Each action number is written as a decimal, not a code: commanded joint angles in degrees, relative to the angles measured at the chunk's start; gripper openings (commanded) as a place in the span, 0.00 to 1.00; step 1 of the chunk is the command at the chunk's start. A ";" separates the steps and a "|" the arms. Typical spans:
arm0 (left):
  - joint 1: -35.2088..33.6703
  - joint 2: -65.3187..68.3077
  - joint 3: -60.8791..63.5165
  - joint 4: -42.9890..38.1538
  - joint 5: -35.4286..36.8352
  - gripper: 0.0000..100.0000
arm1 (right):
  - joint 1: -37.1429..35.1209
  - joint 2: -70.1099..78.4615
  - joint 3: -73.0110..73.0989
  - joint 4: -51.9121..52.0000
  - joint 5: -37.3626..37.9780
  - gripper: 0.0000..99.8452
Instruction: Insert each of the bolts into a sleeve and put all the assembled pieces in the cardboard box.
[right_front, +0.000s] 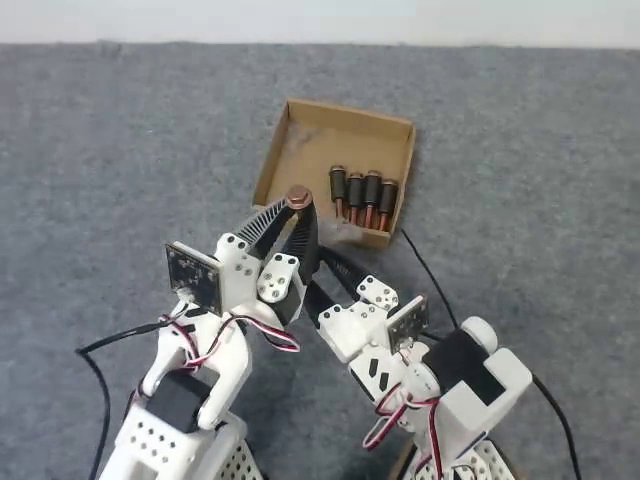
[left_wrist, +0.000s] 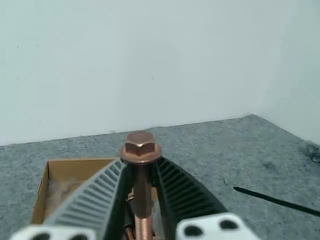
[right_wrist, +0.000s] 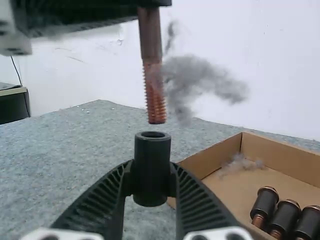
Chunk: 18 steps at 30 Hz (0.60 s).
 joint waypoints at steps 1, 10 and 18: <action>0.26 -1.85 -1.01 1.58 0.44 0.01 | -0.22 -0.75 1.23 -0.92 -0.09 0.01; 0.18 -1.85 1.89 3.16 0.44 0.01 | -0.13 -1.19 1.41 -1.01 0.00 0.01; 0.18 -1.76 2.42 3.52 0.35 0.01 | 1.71 -1.19 1.41 -1.10 0.09 0.01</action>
